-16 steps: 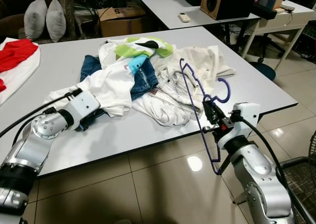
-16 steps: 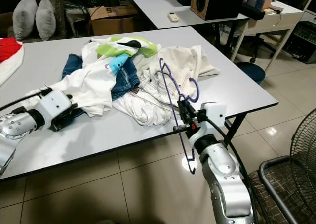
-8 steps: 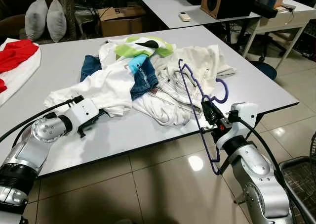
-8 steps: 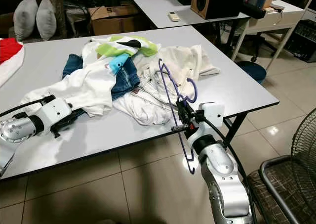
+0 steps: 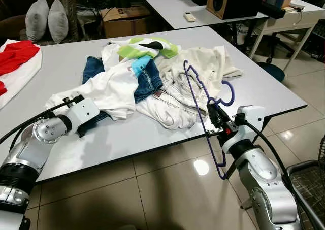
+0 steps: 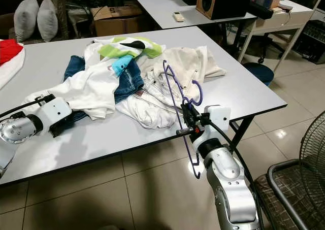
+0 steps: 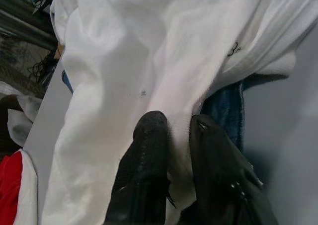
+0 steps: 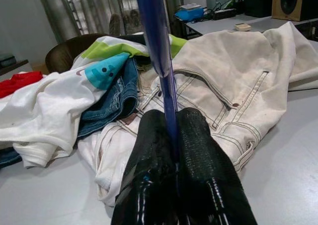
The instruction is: Hang hanger
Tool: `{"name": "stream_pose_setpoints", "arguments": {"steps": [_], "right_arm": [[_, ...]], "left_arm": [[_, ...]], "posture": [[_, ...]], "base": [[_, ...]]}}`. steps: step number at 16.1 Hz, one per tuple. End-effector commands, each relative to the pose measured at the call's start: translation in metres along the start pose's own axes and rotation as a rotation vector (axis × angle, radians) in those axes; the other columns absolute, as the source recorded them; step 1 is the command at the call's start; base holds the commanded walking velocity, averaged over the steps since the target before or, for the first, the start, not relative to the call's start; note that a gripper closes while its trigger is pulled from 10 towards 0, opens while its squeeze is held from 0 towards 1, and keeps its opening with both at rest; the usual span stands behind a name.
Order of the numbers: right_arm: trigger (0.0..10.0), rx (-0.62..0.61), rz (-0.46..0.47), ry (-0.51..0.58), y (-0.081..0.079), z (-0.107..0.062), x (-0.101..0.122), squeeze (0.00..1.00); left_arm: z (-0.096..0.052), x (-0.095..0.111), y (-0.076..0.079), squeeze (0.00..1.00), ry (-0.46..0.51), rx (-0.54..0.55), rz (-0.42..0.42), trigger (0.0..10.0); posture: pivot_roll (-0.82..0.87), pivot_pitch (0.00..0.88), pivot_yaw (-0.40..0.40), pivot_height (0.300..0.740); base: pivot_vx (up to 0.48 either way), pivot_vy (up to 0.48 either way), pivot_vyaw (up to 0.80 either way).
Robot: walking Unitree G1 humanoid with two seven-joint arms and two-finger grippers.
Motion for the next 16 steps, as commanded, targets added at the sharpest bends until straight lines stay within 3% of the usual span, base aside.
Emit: {"name": "stream_pose_setpoints", "arguments": {"steps": [1, 3, 5, 8, 10, 12, 14, 16], "right_arm": [[10.0, -0.003, -0.005, 0.017, 0.001, 0.001, 0.003, 0.00], [10.0, -0.003, -0.006, 0.019, 0.001, 0.001, 0.004, 0.00], [10.0, 0.004, -0.007, 0.018, 0.000, 0.002, 0.003, 0.00], [10.0, 0.134, -0.004, 0.014, -0.012, -0.005, 0.004, 0.00], [10.0, 0.340, 0.033, -0.003, -0.026, -0.025, 0.011, 0.00], [10.0, 0.438, 0.051, -0.039, -0.035, -0.036, 0.009, 0.00], [10.0, 0.582, 0.061, -0.099, -0.049, -0.049, 0.003, 0.00], [10.0, 0.612, 0.058, -0.132, -0.056, -0.046, -0.004, 0.00]], "left_arm": [[0.000, 0.003, -0.006, 0.00, 0.006, 0.016, 0.015, 2.6], [0.001, 0.003, -0.006, 0.00, 0.013, 0.013, 0.014, 0.0], [0.001, 0.003, -0.005, 0.00, 0.016, 0.003, 0.011, 0.0], [0.001, 0.007, -0.004, 0.00, 0.042, -0.009, -0.048, 0.0], [0.000, 0.028, -0.012, 0.00, 0.127, -0.023, -0.153, 0.0], [-0.001, 0.039, -0.018, 0.00, 0.161, -0.018, -0.160, 0.0], [-0.004, 0.063, -0.030, 0.00, 0.236, -0.014, -0.188, 0.0], [-0.011, 0.074, -0.032, 0.00, 0.257, -0.035, -0.152, 0.0]], "posture": [[-0.03, 0.000, 0.044, 0.740], [-0.03, 0.000, 0.043, 0.740], [-0.03, 0.000, 0.043, 0.740], [-0.02, 0.000, 0.046, 0.740], [-0.03, 0.000, 0.046, 0.740], [-0.03, 0.000, 0.044, 0.740], [-0.03, 0.000, 0.032, 0.740], [-0.02, 0.000, 0.024, 0.740]], "base": [[0.000, 0.000, 0.00], [0.000, 0.000, 0.00], [0.000, 0.000, 0.00], [0.000, 0.000, 0.00], [0.000, 0.000, 0.00], [0.000, 0.000, 0.00], [0.000, 0.000, 0.00], [0.000, 0.000, 0.00]]}}
Point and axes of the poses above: a point about 5 cm out from each wrist's last joint towards the gripper, its own z axis pointing out of the wrist towards the gripper, its own x axis along the axis of the wrist's last joint, y = z × x, the point moved 6 cm from there along z, pointing out of the wrist towards the gripper, and after that the axes turned 1 degree about -z, right-handed, at the moved point
